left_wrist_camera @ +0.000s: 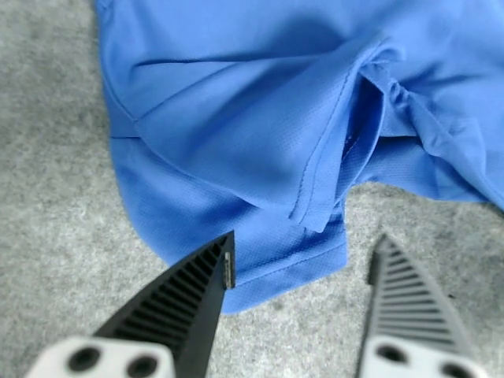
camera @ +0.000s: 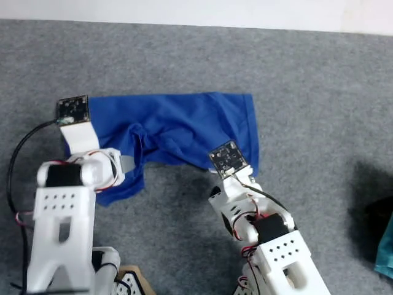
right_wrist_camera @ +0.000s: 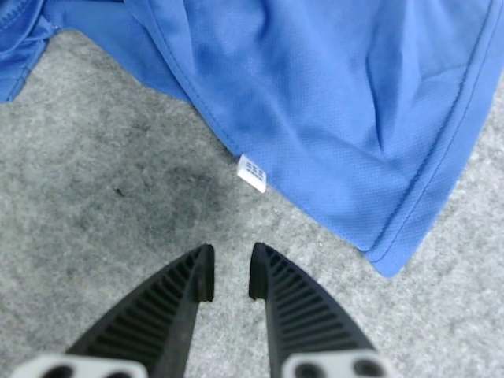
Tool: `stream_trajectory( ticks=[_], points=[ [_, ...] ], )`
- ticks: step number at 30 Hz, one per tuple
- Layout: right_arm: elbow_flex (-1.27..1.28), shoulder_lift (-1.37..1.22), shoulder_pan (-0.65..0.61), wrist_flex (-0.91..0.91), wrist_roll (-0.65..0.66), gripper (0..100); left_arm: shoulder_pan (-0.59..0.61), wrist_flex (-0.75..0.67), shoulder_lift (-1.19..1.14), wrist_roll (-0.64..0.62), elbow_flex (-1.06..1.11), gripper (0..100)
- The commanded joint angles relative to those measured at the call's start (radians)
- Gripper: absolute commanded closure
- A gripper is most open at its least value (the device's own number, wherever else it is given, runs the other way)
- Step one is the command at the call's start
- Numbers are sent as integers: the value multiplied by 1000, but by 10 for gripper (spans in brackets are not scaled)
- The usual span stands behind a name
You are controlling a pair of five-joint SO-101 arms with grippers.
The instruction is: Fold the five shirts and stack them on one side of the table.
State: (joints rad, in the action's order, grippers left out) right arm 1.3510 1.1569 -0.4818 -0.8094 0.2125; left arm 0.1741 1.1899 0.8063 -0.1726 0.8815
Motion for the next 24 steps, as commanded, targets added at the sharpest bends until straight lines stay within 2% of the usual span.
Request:
stream_trajectory(
  ticks=[1,7,13,20,24],
  points=[
    [-2,15,13,21,12,907,-22,-14,-148,6,-93,772],
    [-2,15,13,21,12,907,-25,-118,-335,6,-136,772],
    [-2,15,13,21,12,907,-97,-175,-453,8,-134,772],
    [-2,15,13,21,12,907,-113,-207,-492,8,-139,774],
    [2,13,13,53,12,907,-71,-207,-492,5,-139,776]
  ],
)
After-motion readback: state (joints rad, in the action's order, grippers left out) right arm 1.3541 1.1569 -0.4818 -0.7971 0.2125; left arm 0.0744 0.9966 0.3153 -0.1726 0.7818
